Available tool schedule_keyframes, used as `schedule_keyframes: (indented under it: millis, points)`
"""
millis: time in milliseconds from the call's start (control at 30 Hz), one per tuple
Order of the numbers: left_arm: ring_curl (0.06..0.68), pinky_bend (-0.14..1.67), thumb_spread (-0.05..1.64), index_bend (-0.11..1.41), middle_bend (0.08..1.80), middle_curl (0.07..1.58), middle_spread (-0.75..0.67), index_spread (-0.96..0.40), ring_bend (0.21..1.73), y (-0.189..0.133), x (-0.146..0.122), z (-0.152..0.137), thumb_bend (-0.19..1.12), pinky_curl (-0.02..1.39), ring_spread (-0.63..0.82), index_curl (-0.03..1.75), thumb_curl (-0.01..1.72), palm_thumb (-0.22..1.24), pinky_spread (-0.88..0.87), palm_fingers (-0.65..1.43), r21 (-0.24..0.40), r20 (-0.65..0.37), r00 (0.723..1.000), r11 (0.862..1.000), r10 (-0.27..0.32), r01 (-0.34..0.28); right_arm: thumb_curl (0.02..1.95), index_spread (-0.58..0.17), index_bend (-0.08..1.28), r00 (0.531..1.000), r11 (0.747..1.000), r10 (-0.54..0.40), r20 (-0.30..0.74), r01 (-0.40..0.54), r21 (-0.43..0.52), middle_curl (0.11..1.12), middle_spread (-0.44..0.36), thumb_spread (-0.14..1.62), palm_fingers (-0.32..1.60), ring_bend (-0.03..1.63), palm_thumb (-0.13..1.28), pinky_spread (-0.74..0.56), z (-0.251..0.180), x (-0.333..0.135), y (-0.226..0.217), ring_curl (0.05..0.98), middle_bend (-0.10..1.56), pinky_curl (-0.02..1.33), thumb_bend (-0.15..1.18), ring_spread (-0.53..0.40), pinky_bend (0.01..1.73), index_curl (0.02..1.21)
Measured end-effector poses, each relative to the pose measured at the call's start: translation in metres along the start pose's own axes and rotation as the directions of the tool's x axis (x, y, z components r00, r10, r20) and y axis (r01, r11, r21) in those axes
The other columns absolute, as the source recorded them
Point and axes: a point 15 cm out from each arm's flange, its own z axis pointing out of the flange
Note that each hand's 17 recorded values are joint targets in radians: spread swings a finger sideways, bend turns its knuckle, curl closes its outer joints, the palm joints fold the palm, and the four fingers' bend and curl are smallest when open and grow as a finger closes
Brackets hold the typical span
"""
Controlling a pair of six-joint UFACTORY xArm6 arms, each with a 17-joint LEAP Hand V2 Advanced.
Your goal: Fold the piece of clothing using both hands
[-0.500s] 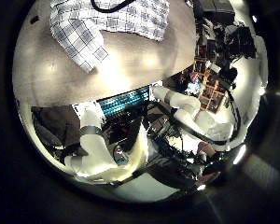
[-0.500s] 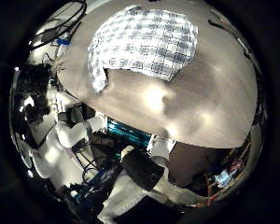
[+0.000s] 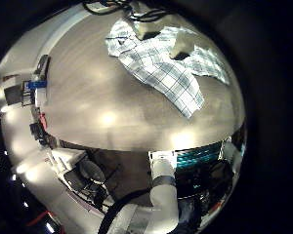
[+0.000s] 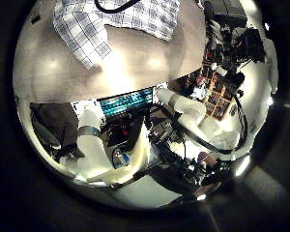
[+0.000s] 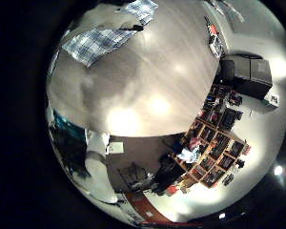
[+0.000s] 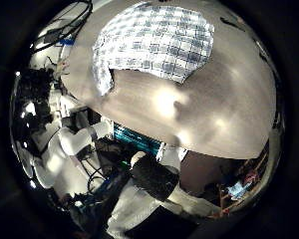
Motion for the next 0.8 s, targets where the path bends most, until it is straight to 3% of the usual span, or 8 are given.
schedule_keyframes:
  millis: [267, 500, 800]
  points:
    - [0.196, 0.40, 1.04, 0.15, 0.18, 0.34, 0.31, -0.02, 0.67, -0.023, -0.025, 0.062, -0.03, 0.33, 0.45, 0.32, 0.31, 0.27, 0.48, 0.03, 0.011, 0.023, 0.999, 1.000, 0.026, -0.026, 0.27, -0.353, 0.16, 0.999, 1.000, 0.025, 0.023, -0.024, -0.018, 0.37, -0.040, 1.21, 0.22, 0.71, 0.34, 0.35, 0.002, -0.001, 0.006, 0.189, 0.34, 0.07, -0.02, 0.021, 0.83, 0.29]
    - [0.198, 0.43, 0.96, 0.15, 0.19, 0.33, 0.37, 0.01, 0.67, -0.054, -0.026, 0.102, -0.03, 0.34, 0.48, 0.30, 0.32, 0.24, 0.47, -0.02, 0.072, 0.036, 0.998, 0.996, 0.052, -0.055, 0.27, -0.350, 0.16, 0.998, 0.999, 0.033, 0.045, -0.031, -0.041, 0.37, -0.042, 1.22, 0.23, 0.70, 0.35, 0.35, 0.004, -0.004, 0.012, 0.186, 0.34, 0.07, -0.02, 0.018, 0.82, 0.29]
    - [0.202, 0.44, 0.91, 0.15, 0.19, 0.32, 0.40, 0.03, 0.66, -0.070, -0.018, 0.128, -0.03, 0.34, 0.50, 0.28, 0.32, 0.23, 0.48, -0.02, 0.012, 0.041, 0.996, 0.997, 0.077, -0.077, 0.26, -0.348, 0.16, 0.998, 0.999, 0.032, 0.045, -0.030, -0.042, 0.36, -0.043, 1.23, 0.24, 0.70, 0.35, 0.34, 0.004, -0.004, 0.013, 0.184, 0.34, 0.08, -0.02, 0.008, 0.81, 0.29]
